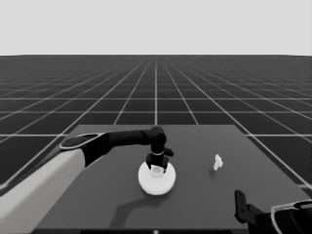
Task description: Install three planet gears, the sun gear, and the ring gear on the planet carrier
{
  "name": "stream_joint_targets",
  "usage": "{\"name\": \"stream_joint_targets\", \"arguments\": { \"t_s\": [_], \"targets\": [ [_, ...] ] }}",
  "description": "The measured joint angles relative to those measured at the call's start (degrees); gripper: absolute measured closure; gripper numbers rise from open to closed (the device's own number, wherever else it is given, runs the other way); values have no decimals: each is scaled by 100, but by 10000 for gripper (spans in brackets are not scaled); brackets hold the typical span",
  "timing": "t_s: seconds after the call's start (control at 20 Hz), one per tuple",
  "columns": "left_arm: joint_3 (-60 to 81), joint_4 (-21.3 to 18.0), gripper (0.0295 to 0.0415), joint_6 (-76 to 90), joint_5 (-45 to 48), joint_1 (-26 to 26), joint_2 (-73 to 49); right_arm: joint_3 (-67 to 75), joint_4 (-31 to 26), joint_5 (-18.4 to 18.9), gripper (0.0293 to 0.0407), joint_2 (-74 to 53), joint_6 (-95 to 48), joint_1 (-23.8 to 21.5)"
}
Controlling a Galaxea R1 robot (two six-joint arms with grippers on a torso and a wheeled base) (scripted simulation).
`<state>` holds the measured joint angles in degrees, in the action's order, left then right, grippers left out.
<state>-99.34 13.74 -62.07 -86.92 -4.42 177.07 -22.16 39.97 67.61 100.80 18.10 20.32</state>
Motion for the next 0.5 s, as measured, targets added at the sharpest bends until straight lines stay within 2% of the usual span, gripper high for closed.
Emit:
{"name": "stream_joint_targets", "arguments": {
  "t_s": [0.5],
  "targets": [
    [-1,0,362,500,1,-5,0,0,0,0,315,0,0,0]
  ]
}}
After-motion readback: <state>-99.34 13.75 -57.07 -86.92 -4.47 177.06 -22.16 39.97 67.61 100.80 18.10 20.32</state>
